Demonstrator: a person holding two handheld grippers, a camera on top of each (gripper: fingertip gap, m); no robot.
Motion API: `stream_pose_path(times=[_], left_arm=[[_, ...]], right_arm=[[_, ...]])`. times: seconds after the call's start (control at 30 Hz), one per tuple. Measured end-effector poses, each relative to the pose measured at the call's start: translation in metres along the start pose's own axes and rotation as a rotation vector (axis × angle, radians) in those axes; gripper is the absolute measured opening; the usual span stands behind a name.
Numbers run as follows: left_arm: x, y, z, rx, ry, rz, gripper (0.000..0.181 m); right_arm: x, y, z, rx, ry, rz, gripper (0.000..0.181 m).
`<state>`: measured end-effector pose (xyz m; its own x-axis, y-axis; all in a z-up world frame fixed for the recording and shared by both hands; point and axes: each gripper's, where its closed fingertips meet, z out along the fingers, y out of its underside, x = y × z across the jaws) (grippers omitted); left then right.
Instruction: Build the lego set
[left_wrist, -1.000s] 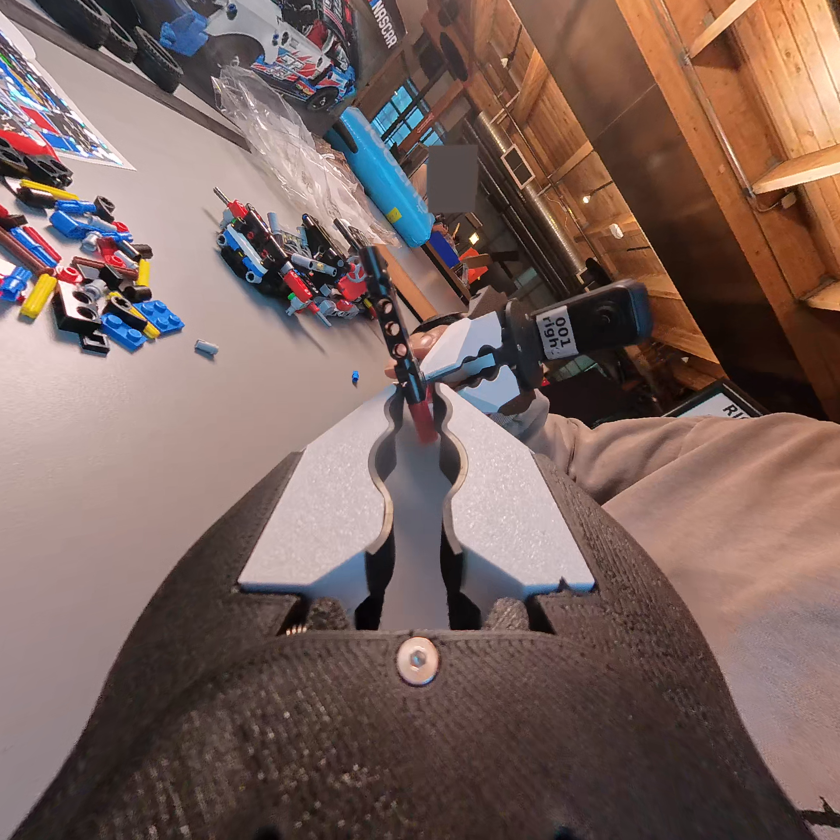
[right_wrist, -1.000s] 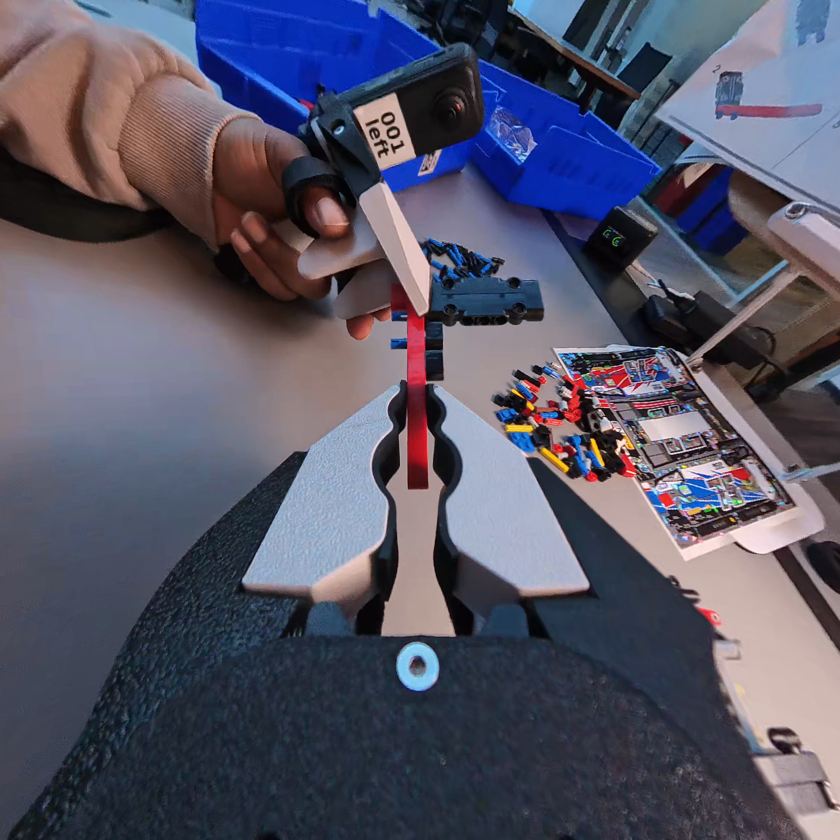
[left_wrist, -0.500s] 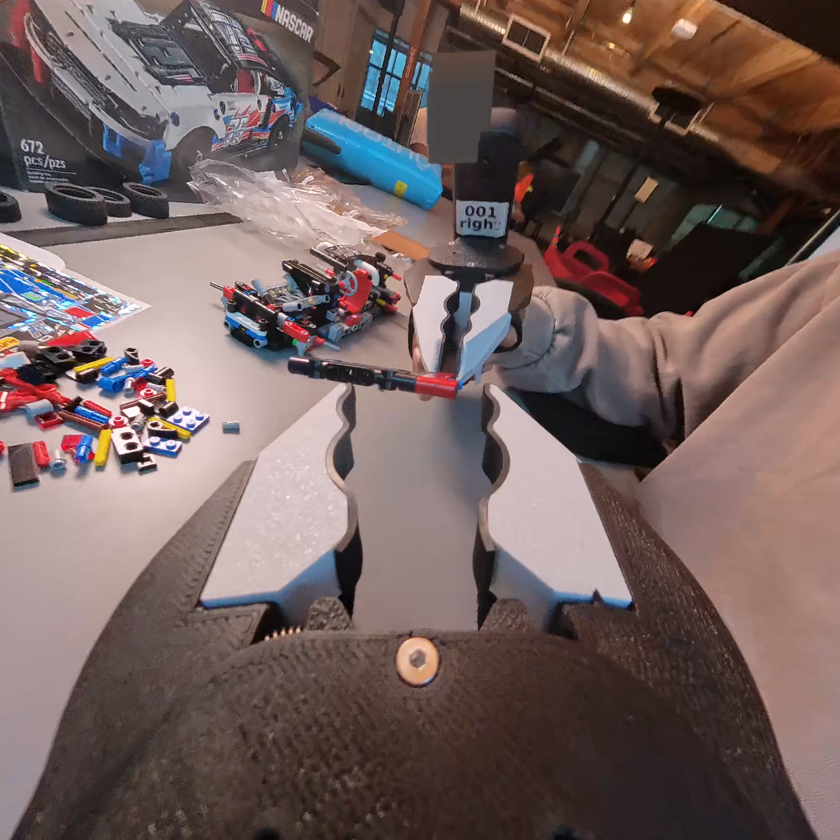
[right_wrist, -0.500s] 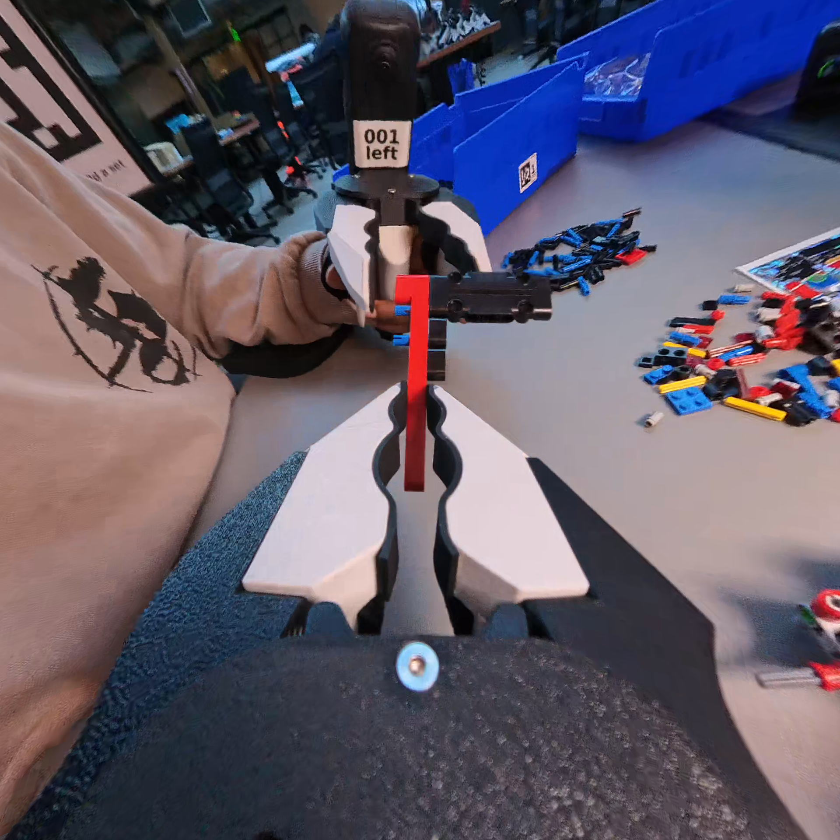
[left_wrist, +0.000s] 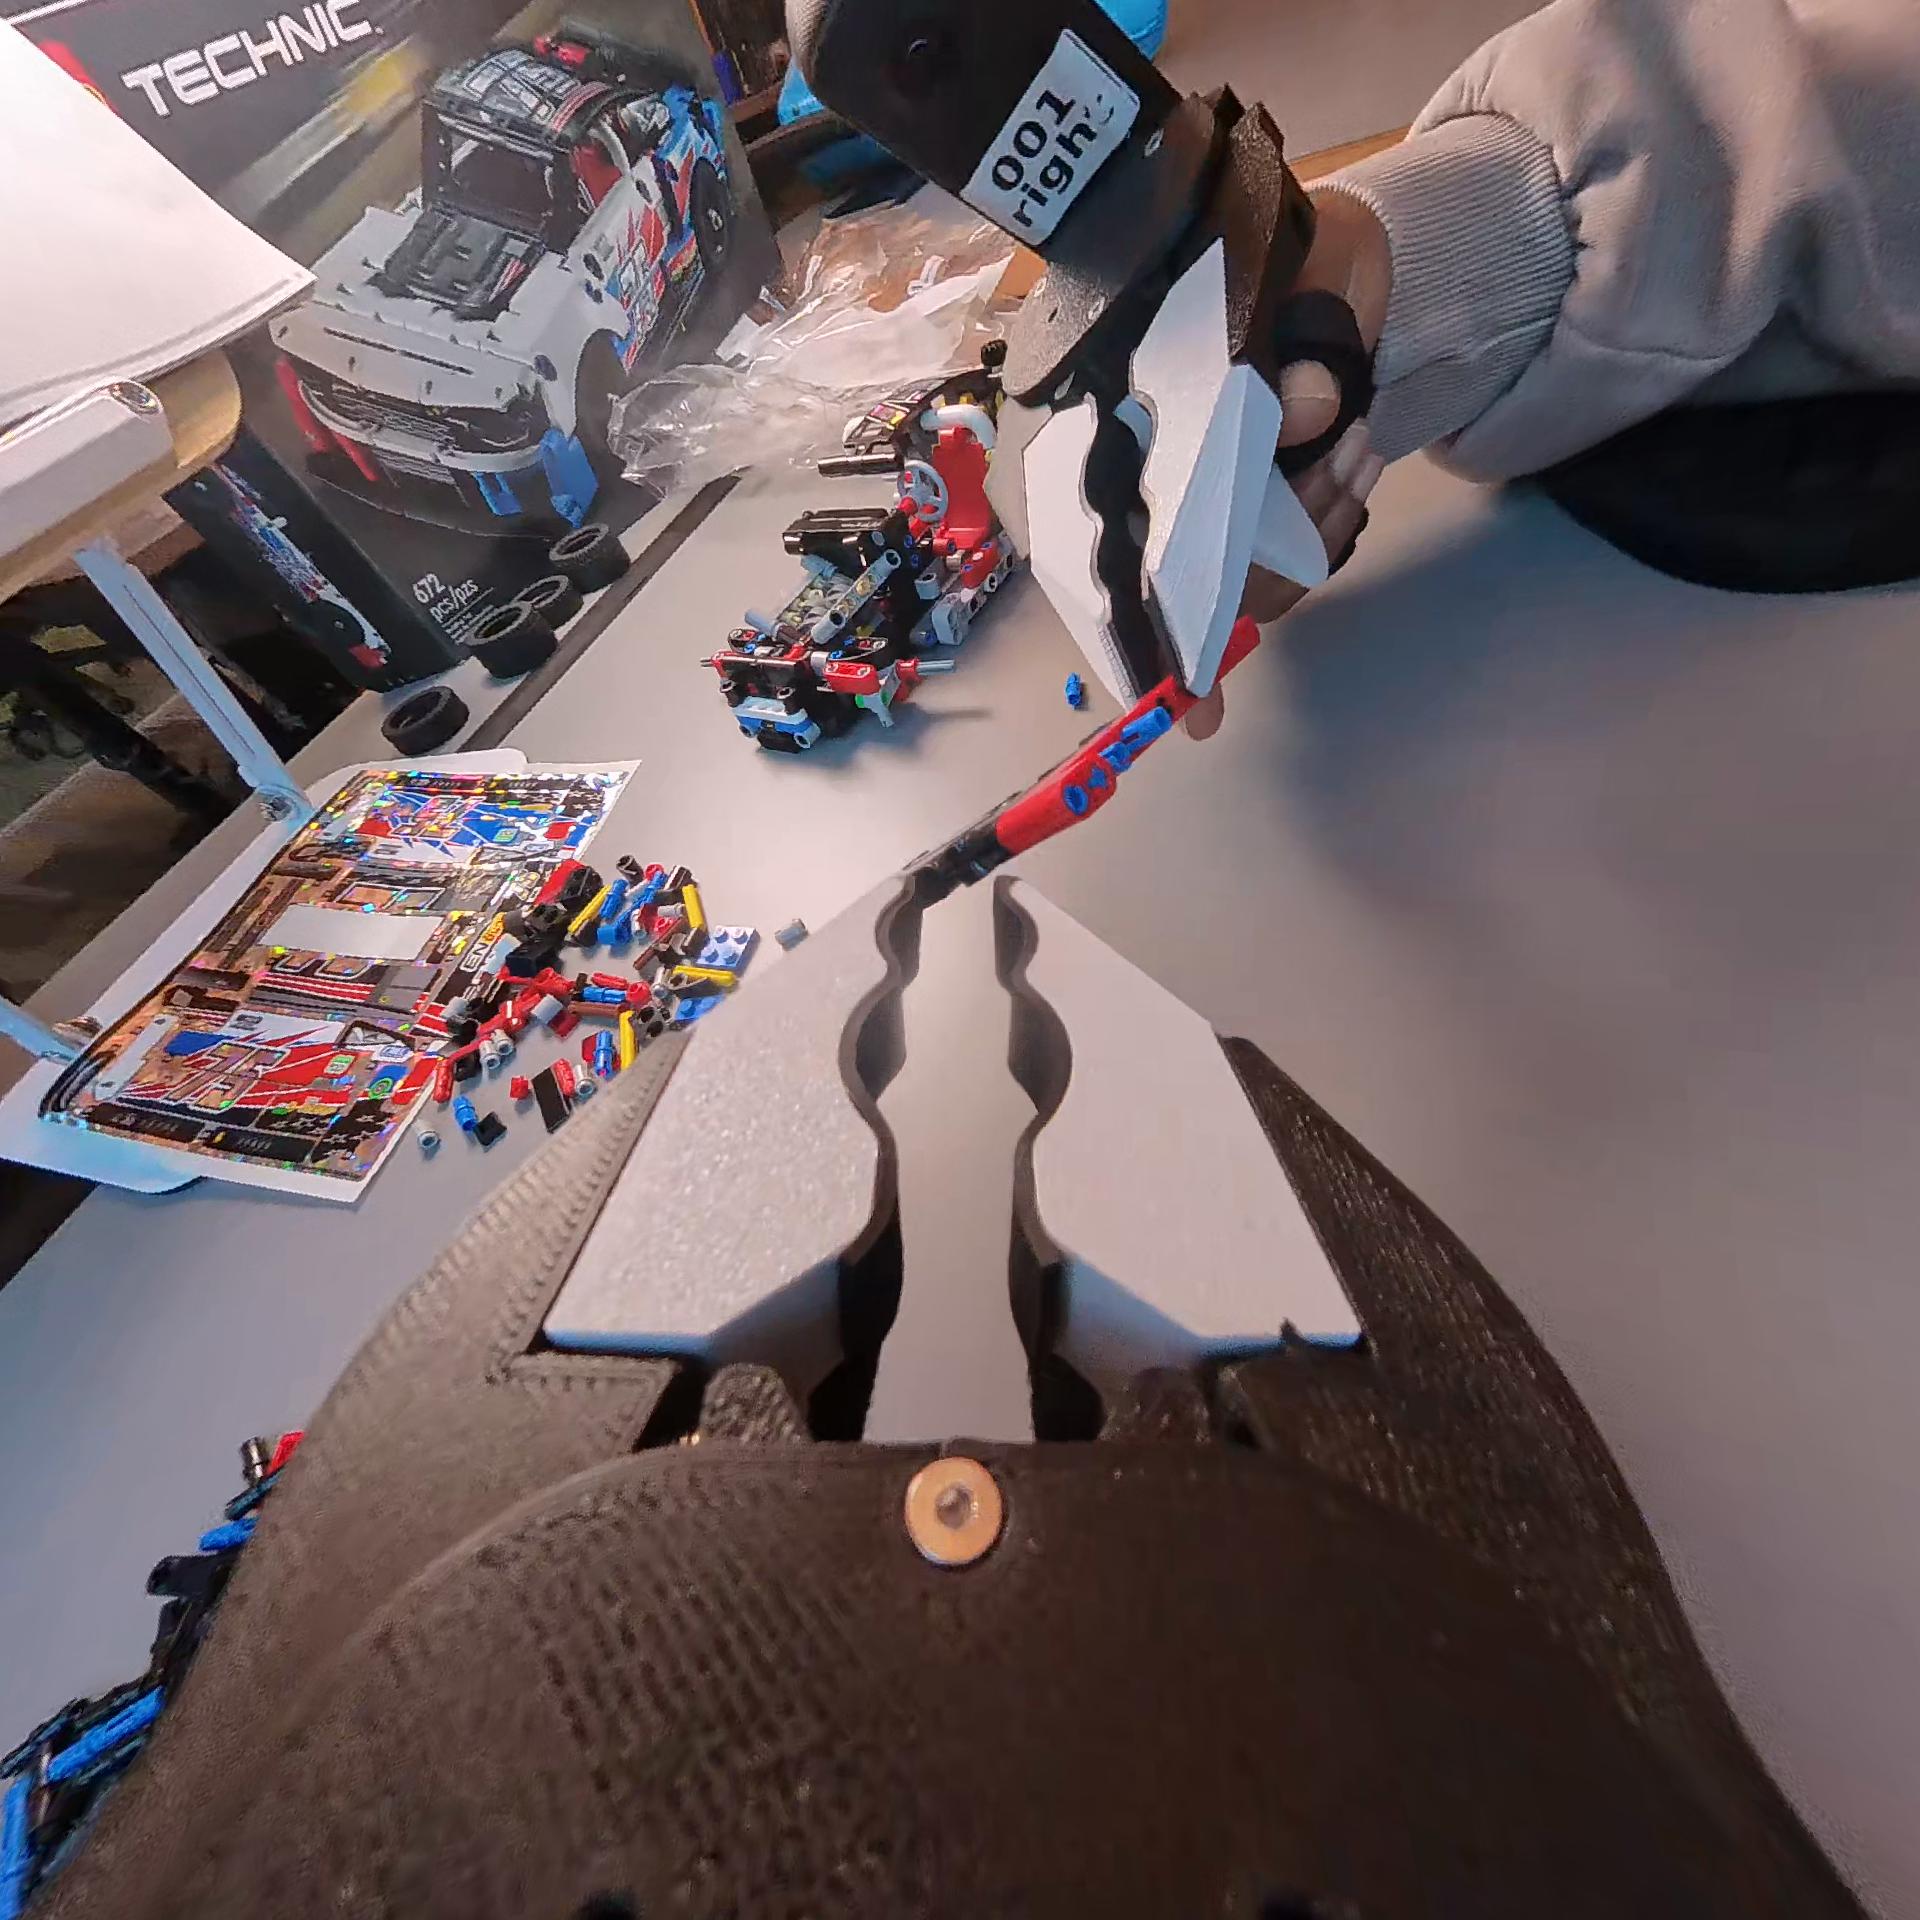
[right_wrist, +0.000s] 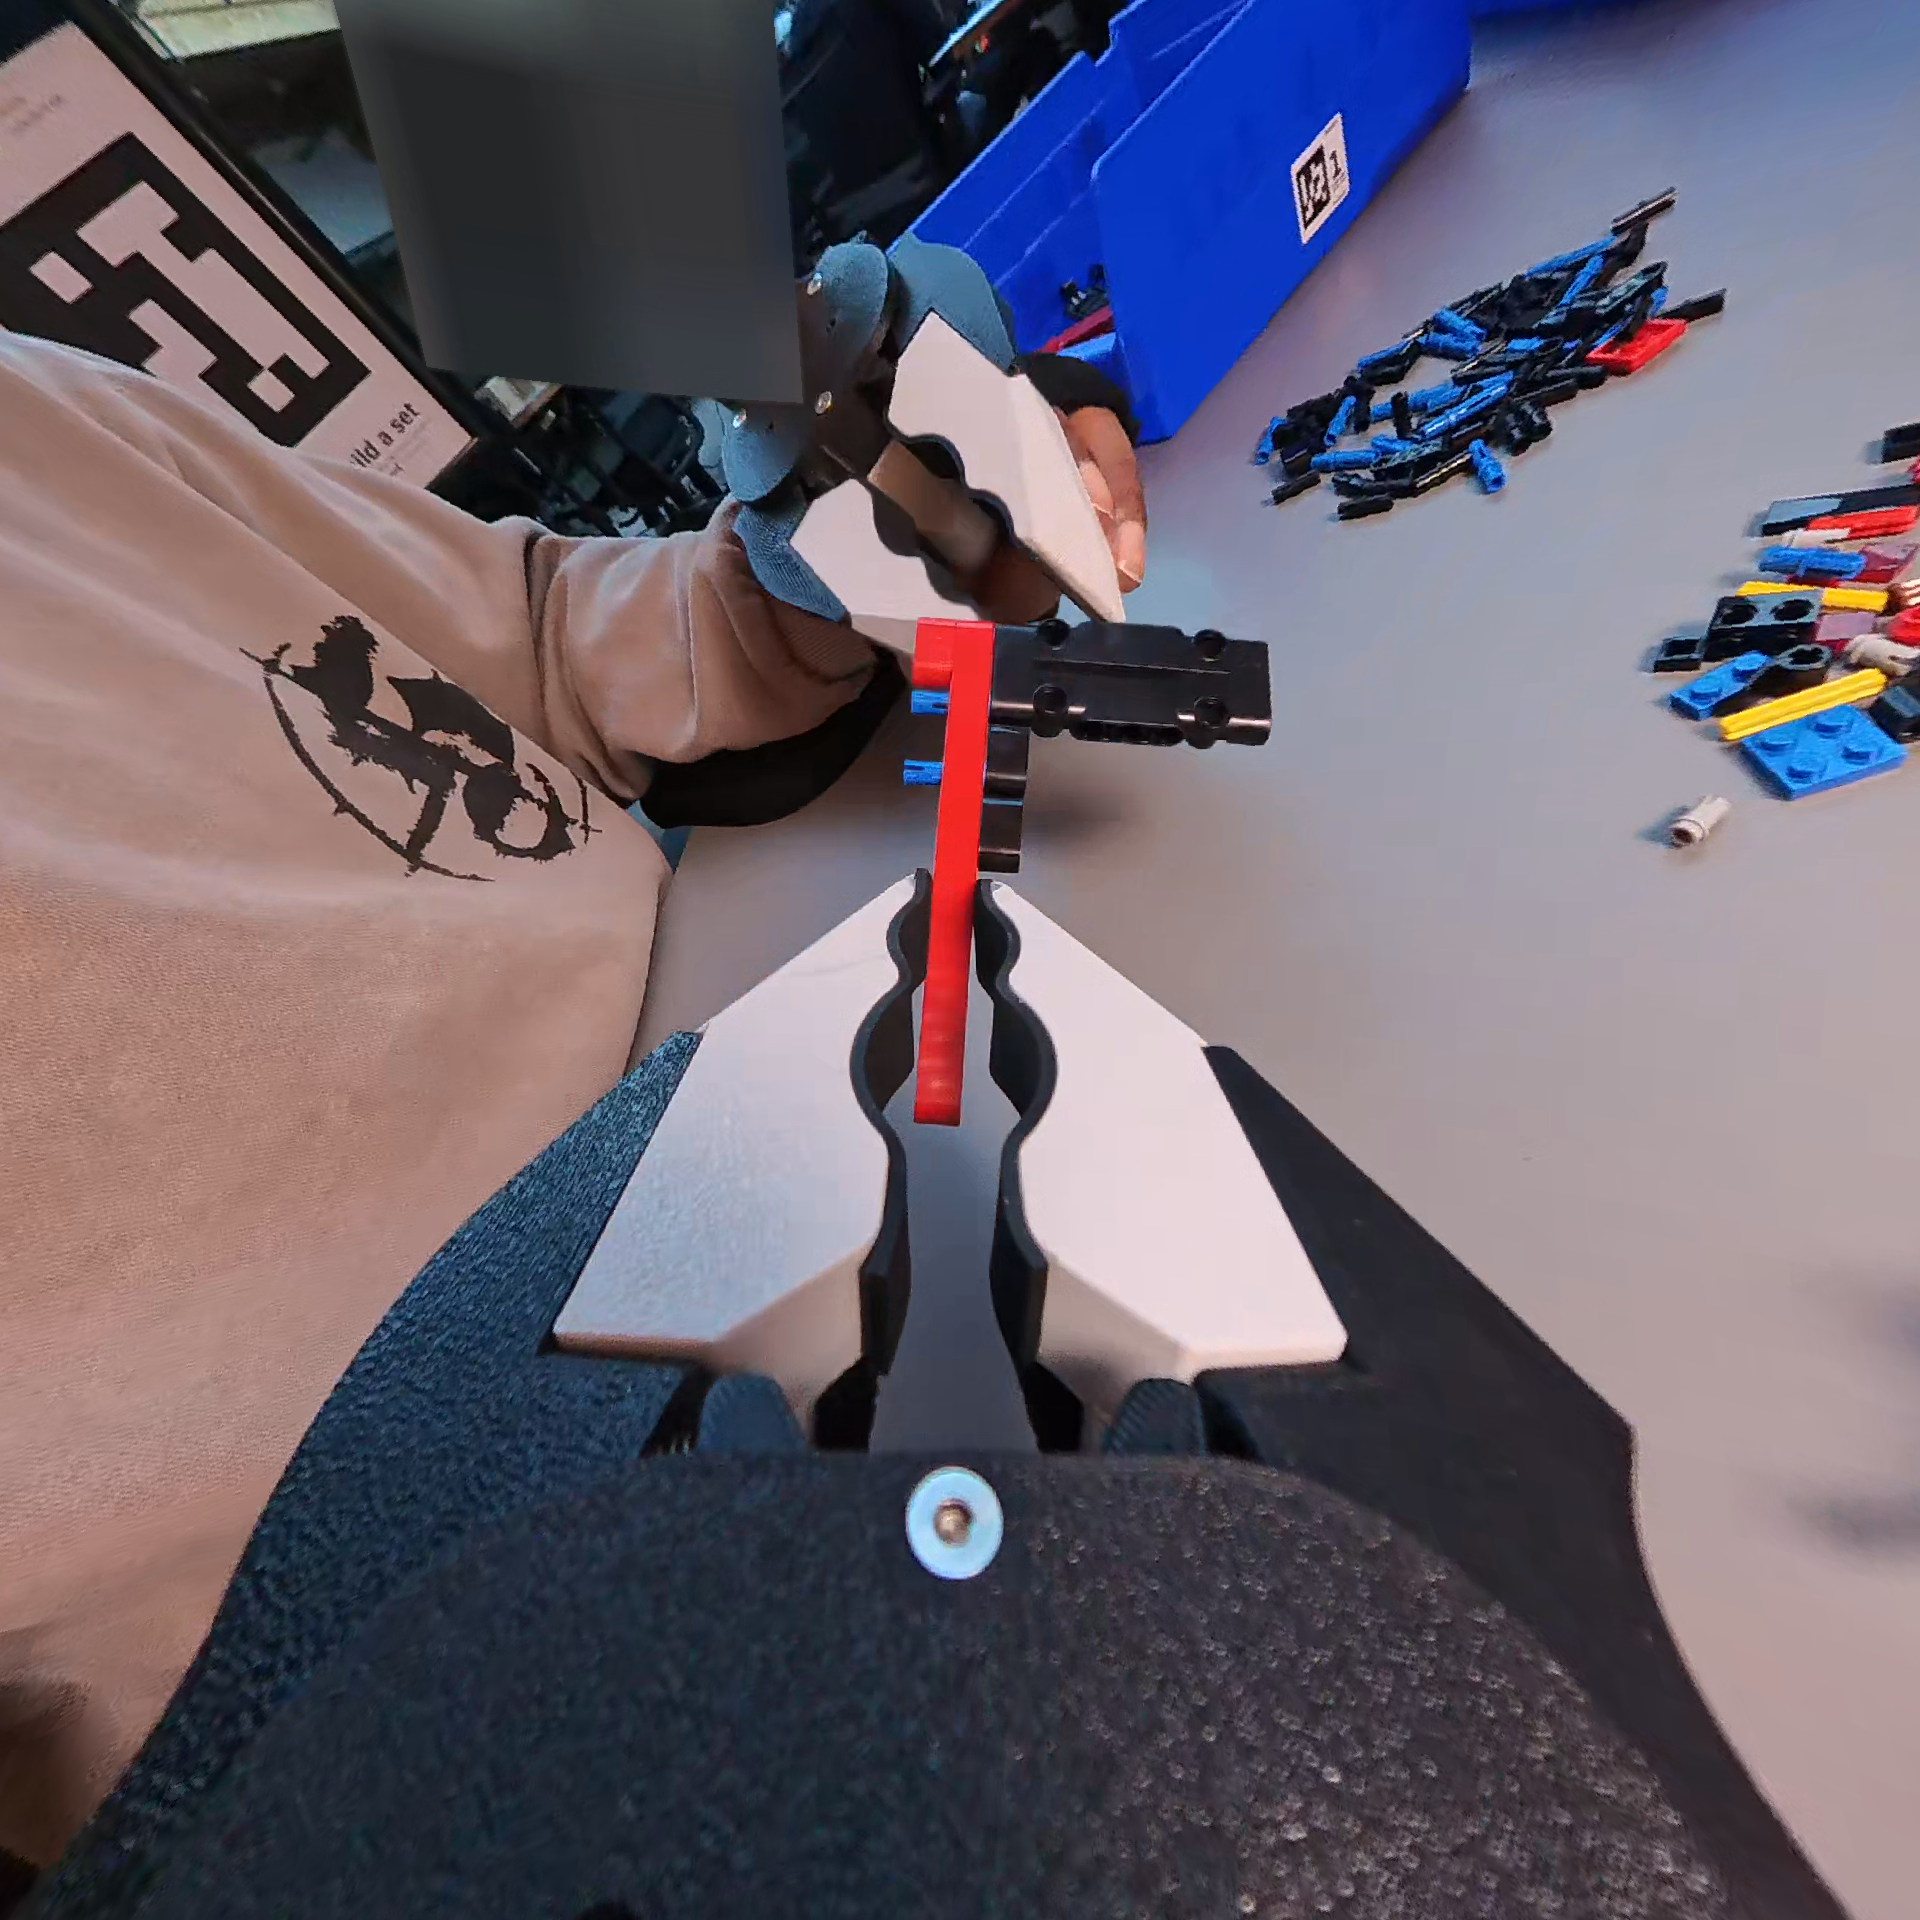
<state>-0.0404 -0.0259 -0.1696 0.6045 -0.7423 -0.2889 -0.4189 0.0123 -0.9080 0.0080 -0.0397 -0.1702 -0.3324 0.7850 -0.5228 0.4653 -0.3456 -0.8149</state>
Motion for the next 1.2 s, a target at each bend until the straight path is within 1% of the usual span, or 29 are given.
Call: stream_pose_path(times=[0.03, 0.13, 0.17, 0.33, 0.43, 0.57, 0.67, 0.8, 0.9, 1.0, 1.1, 1.2], left_arm=[[-0.001, 0.0, -0.001, 0.002, -0.001, -0.002, 0.005], [-0.002, 0.003, 0.0, -0.007, 0.013, -0.042, 0.003], [-0.002, 0.005, 0.0, -0.015, 0.02, -0.066, 0.0], [-0.007, 0.01, -0.001, -0.005, 0.045, -0.165, 0.001], [-0.006, 0.012, 0.001, -0.008, 0.061, -0.19, 0.006], [-0.002, 0.015, 0.004, -0.02, 0.07, -0.193, 0.009], [-0.003, 0.017, 0.005, -0.026, 0.064, -0.203, 0.015], [-0.01, 0.01, 0.003, 0.027, 0.046, -0.273, 0.026], [-0.022, 0.002, -0.002, 0.094, 0.01, -0.344, 0.037], [-0.037, 0.0, -0.008, 0.137, -0.048, -0.385, 0.047], [-0.05, -0.001, -0.015, 0.168, -0.108, -0.415, 0.048], [-0.059, 0.0, -0.018, 0.178, -0.16, -0.414, 0.044]], right_arm=[[0.0, 0.0, 0.0, -0.001, -0.002, 0.004, 0.005], [0.002, 0.0, 0.0, -0.003, 0.013, 0.015, 0.005], [0.004, 0.002, 0.0, -0.022, 0.034, 0.001, 0.005], [0.009, 0.021, 0.002, -0.179, 0.123, -0.107, 0.005], [0.01, 0.032, 0.005, -0.245, 0.138, -0.129, 0.005], [0.025, 0.05, 0.005, -0.372, 0.255, -0.219, 0.005], [0.023, 0.051, 0.007, -0.4, 0.269, -0.27, 0.005], [0.029, 0.055, 0.006, -0.461, 0.338, -0.357, 0.006], [0.032, 0.052, 0.005, -0.46, 0.372, -0.403, 0.02], [0.032, 0.033, 0.001, -0.359, 0.401, -0.429, 0.029], [0.033, -0.007, -0.012, -0.146, 0.462, -0.435, 0.03], [0.041, -0.054, -0.041, 0.101, 0.565, -0.438, 0.028]])
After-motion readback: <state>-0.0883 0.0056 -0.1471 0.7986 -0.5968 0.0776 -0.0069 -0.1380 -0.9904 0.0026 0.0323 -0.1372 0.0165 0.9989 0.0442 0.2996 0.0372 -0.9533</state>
